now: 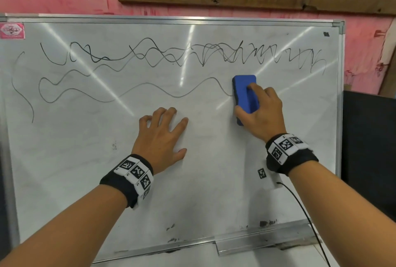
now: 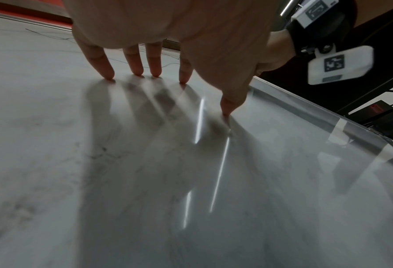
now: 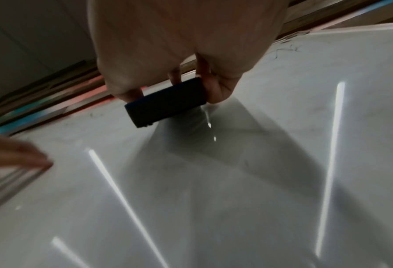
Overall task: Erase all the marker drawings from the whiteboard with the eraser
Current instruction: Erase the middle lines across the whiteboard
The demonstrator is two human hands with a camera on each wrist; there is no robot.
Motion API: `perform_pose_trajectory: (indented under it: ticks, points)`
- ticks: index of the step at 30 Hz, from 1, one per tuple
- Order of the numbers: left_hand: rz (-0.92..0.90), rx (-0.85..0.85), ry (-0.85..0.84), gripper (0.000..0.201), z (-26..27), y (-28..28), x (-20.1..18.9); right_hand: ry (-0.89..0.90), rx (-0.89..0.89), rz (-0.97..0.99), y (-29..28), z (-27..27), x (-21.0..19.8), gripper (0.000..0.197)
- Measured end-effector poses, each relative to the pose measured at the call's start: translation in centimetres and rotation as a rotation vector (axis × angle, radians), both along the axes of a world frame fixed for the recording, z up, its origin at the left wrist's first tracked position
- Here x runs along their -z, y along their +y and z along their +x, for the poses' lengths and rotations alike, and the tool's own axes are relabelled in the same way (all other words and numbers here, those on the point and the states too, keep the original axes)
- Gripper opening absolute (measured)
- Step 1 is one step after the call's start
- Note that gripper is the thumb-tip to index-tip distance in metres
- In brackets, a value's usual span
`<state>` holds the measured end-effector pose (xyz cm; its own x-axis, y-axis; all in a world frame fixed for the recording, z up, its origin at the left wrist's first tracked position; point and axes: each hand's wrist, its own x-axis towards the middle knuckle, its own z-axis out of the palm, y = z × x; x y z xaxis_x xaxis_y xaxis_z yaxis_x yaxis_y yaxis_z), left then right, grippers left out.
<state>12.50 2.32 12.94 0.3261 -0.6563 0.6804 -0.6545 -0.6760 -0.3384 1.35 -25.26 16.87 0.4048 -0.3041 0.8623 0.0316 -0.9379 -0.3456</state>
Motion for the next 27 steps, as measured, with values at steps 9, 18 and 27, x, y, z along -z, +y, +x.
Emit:
perform_pose_trajectory:
  ticks: [9,18,27]
  points:
    - [-0.001,-0.013,0.005,0.079,0.5,1.4,0.0,-0.010,-0.043,-0.028,2.0,0.4,2.8,0.065]
    - [-0.021,-0.047,0.016,0.082,1.3,3.5,-0.1,0.027,-0.102,-0.071,4.9,1.6,3.3,0.066]
    - [-0.052,-0.099,0.037,0.084,2.1,5.9,0.0,0.024,-0.068,-0.055,7.8,3.2,-0.8,0.067]
